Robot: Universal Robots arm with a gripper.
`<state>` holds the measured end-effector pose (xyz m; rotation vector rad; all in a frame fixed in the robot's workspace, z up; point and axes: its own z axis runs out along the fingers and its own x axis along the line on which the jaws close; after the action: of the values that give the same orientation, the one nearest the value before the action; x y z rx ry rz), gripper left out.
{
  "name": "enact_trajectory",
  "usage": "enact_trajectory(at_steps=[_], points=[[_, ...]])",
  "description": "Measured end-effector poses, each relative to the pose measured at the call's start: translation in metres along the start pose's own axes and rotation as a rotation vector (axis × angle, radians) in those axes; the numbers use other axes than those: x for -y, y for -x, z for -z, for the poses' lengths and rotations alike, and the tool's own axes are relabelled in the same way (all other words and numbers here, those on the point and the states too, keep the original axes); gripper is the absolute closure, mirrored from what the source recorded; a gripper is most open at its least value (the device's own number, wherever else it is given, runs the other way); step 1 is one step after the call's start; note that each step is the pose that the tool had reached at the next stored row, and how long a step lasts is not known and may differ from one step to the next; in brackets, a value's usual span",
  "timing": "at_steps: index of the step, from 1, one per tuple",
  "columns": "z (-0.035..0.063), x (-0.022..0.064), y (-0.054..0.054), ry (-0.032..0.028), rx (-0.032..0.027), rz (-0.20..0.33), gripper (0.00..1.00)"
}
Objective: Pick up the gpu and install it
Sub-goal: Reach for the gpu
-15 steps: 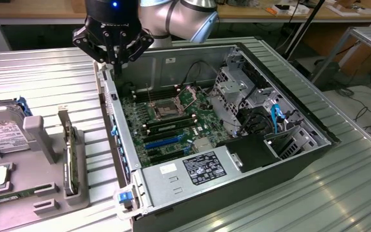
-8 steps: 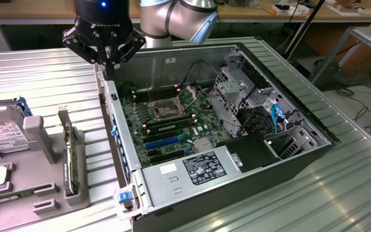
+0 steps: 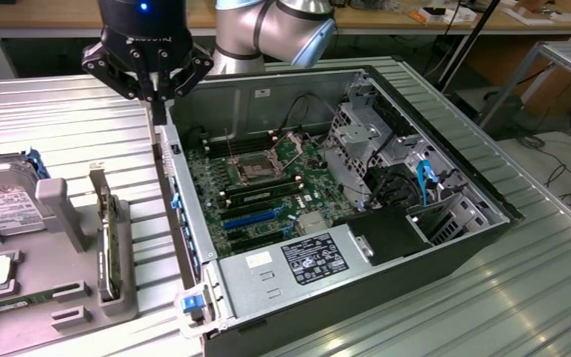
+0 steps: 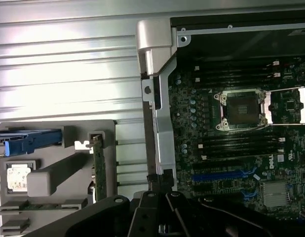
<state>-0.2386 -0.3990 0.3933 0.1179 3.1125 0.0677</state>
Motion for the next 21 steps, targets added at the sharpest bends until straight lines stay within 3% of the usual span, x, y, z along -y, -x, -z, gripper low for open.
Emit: enact_trajectory(at_steps=[21], points=[[0.0011,0.0056,-0.034,-0.0001,-0.0001,0.000,0.89]])
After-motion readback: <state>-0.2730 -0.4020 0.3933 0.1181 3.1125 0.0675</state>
